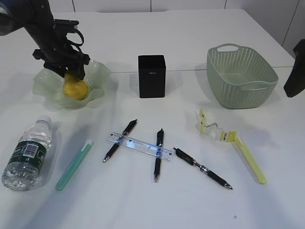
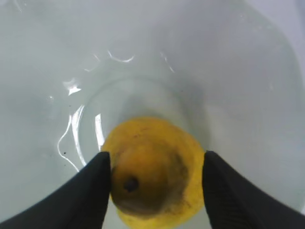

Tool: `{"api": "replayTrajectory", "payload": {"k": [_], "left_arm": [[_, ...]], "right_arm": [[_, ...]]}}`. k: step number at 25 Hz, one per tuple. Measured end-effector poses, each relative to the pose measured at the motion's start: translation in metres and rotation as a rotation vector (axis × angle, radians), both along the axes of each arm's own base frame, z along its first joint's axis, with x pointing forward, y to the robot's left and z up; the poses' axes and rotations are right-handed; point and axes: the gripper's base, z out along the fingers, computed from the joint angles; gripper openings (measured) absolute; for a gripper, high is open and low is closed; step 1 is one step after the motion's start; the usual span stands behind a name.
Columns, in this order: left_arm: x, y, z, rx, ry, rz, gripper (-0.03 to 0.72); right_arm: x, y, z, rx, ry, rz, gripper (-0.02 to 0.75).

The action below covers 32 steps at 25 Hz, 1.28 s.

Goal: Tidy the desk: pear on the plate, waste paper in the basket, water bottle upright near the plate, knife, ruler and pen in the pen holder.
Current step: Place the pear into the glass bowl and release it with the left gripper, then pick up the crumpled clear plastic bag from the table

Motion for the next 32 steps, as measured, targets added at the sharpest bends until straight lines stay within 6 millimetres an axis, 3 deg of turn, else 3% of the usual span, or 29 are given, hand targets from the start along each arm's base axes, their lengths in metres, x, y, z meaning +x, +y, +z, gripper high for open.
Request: {"api": "replayTrajectory", "payload": {"k": [7,14,19,23,28,32], "left_arm": [[0.000,0.000,0.004,-0.016,-0.007,0.029,0.494],[-0.010,0.007,0.047,-0.021,-0.055,0.039,0.496],[-0.028,0.015,0.086,-0.017,-0.033,0.043,0.496],[-0.048,0.019,0.130,-0.021,-0.079,0.045,0.496],[-0.079,0.023,0.195,-0.040,-0.208,0.048,0.496],[-0.102,0.025,0.231,-0.051,-0.280,0.049,0.496]], "right_arm": [[0.000,0.000,0.000,0.000,0.000,0.000,0.566],[0.001,0.003,0.000,0.030,-0.003,0.018,0.566],[0.013,0.012,-0.011,0.132,0.004,0.058,0.566],[0.030,0.025,-0.030,0.203,0.010,0.129,0.566],[0.049,0.046,-0.052,0.148,0.014,0.290,0.566],[0.068,0.058,-0.061,0.075,-0.007,0.393,0.566]]}}
